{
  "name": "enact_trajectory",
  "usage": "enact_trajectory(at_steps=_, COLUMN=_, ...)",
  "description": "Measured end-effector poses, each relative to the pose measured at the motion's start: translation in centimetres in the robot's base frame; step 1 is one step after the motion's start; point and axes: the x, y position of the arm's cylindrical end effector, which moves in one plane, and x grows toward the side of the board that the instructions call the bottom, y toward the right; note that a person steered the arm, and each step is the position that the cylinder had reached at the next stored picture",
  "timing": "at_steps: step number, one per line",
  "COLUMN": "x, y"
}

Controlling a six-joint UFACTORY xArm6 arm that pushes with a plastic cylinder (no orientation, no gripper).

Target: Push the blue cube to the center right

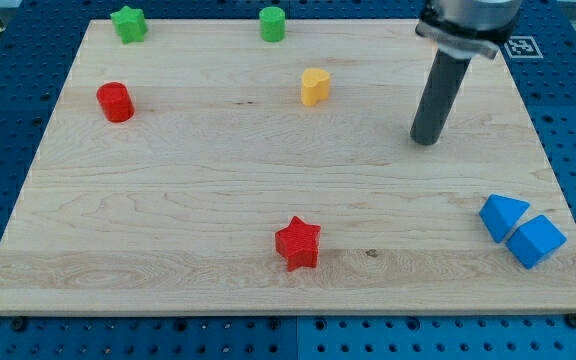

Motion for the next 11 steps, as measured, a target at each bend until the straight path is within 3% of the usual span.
enact_trajectory(at_steps=2, x=7.5, y=-5.1)
enact_trajectory(at_steps=4, x=13.4, y=-3.7)
enact_trajectory(at_steps=11, x=14.2, y=5.8)
